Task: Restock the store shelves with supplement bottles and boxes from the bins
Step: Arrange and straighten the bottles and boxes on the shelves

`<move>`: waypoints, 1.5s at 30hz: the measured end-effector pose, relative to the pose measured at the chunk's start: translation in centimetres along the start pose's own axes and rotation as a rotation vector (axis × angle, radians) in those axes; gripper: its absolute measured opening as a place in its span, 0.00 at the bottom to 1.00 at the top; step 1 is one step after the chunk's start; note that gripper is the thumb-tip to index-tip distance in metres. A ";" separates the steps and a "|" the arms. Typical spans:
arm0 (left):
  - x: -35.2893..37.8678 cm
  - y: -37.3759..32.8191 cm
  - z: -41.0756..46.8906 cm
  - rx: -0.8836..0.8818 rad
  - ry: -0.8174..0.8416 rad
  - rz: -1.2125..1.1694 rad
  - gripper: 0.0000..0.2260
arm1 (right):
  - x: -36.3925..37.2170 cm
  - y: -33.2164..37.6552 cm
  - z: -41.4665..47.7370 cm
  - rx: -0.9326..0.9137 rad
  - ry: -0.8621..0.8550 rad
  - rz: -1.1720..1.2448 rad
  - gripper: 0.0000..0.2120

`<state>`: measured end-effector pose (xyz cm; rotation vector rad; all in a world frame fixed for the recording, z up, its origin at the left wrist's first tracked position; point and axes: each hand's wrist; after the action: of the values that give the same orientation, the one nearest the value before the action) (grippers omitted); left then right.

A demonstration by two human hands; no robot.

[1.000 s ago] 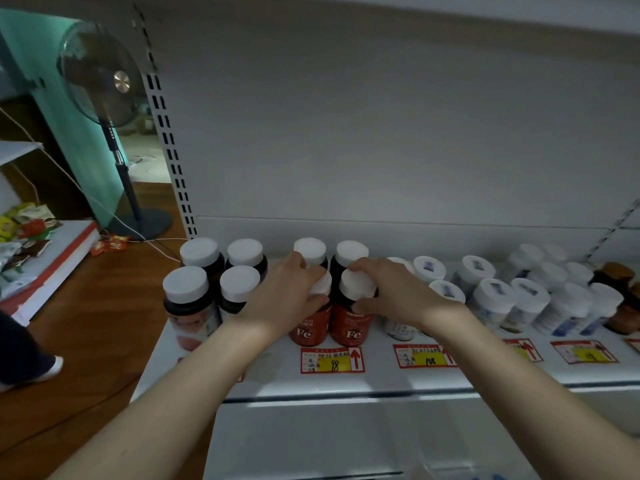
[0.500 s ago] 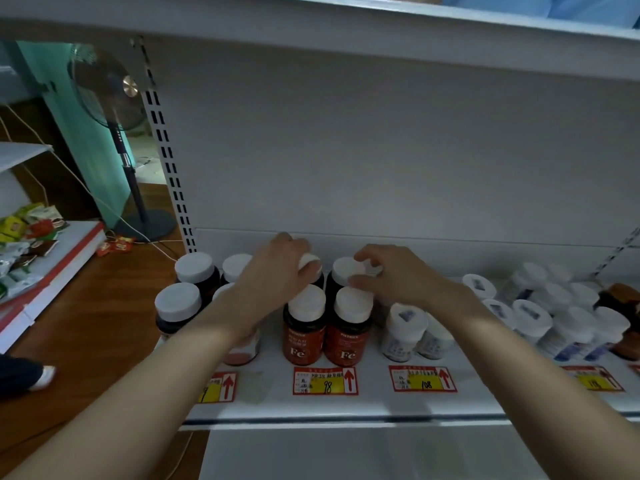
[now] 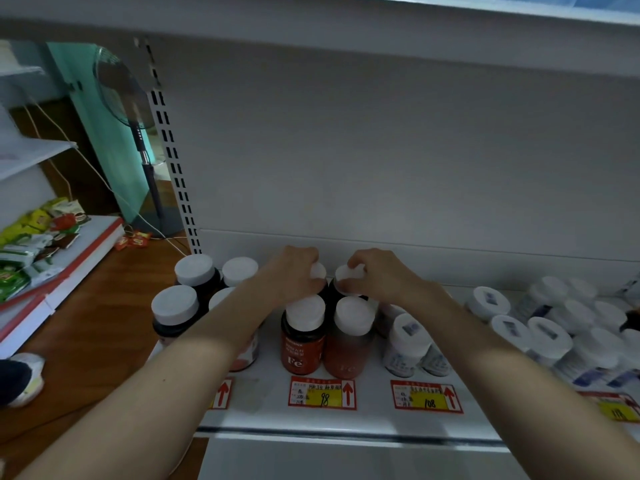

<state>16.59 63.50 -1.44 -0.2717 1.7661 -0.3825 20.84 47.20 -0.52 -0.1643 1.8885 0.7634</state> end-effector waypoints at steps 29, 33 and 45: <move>5.8 -1.2 -6.7 -0.037 -0.320 -0.306 0.20 | 2.4 -0.3 -5.6 -0.163 0.082 -0.026 0.25; 5.9 -1.3 -6.7 -0.064 -0.291 -0.222 0.22 | 2.4 -0.4 -5.6 -0.150 0.102 -0.058 0.26; -3.8 3.9 -8.7 0.013 -0.477 0.054 0.23 | 2.3 7.5 -5.5 -0.401 -0.083 -0.088 0.16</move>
<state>9.09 69.51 2.09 -0.2793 1.2990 -0.2636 12.28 50.43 2.12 -0.4568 1.6222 1.0647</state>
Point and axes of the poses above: each hand's wrist, its own z-axis towards the middle knuckle, its own x-axis out of the palm, y = z × x, and after that the axes turned 13 degrees about y, right-handed
